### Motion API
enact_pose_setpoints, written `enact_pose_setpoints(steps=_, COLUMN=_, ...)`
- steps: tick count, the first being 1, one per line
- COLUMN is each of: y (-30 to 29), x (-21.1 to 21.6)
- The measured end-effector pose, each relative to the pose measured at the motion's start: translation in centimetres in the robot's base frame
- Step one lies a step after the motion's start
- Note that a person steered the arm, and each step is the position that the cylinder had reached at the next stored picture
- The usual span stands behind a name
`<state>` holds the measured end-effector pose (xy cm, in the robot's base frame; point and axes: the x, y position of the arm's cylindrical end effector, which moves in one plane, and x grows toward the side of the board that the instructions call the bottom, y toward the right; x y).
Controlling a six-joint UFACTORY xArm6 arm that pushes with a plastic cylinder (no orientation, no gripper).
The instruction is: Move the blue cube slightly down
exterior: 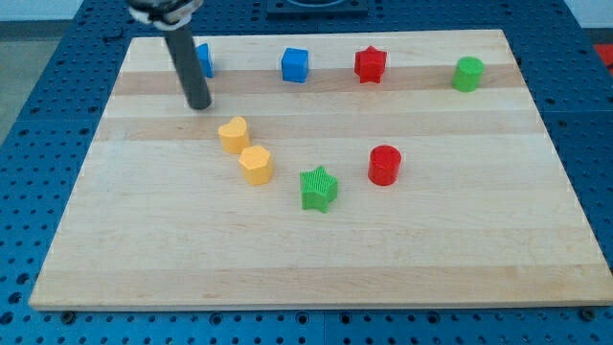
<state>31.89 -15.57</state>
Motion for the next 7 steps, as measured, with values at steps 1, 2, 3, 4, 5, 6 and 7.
enact_pose_setpoints(steps=1, y=3.6, x=-4.3)
enact_pose_setpoints(steps=2, y=7.0, x=-6.6)
enact_pose_setpoints(steps=3, y=10.3, x=-9.1)
enact_pose_setpoints(steps=4, y=12.9, x=-10.0)
enact_pose_setpoints(steps=5, y=12.7, x=-9.3)
enact_pose_setpoints(steps=6, y=11.6, x=-8.7)
enact_pose_setpoints(steps=7, y=11.2, x=-7.2)
